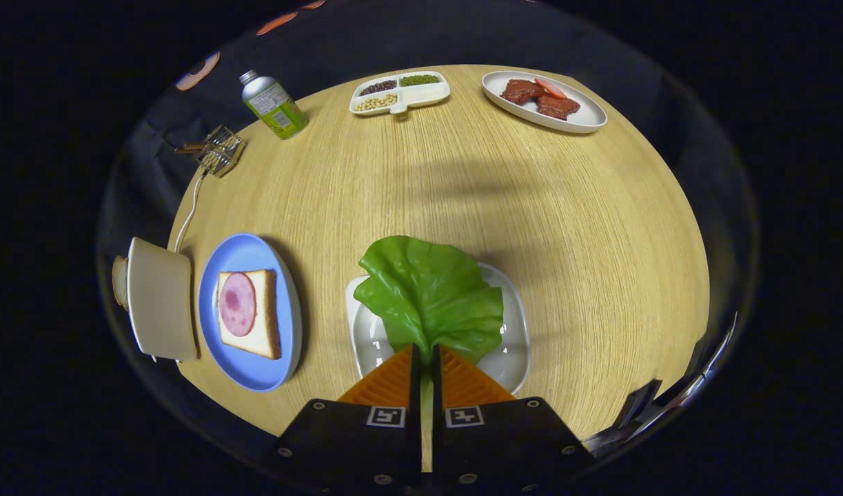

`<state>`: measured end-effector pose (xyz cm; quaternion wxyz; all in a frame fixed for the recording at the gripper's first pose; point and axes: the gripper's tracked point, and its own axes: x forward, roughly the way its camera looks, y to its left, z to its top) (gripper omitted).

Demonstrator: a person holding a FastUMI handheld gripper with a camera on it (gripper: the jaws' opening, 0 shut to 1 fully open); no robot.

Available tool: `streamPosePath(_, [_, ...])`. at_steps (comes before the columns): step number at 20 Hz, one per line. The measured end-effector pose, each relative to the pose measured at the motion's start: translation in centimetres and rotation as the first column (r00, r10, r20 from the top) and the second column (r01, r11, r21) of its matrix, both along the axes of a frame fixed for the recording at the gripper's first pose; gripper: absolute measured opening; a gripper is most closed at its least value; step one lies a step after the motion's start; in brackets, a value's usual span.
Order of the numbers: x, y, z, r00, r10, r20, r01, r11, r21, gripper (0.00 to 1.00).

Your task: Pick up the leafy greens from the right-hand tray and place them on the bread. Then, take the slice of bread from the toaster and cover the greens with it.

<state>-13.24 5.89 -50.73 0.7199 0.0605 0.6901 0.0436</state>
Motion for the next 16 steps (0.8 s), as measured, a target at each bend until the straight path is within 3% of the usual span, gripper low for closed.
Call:
streamPosePath(10, [2.3,6.4,6.4,0.994,0.027,0.107,-0.037,0.994,0.098,0.07])
streamPosePath(16, [2.4,12.0,6.5,0.988,0.094,0.123,-0.111,0.985,0.135,0.07])
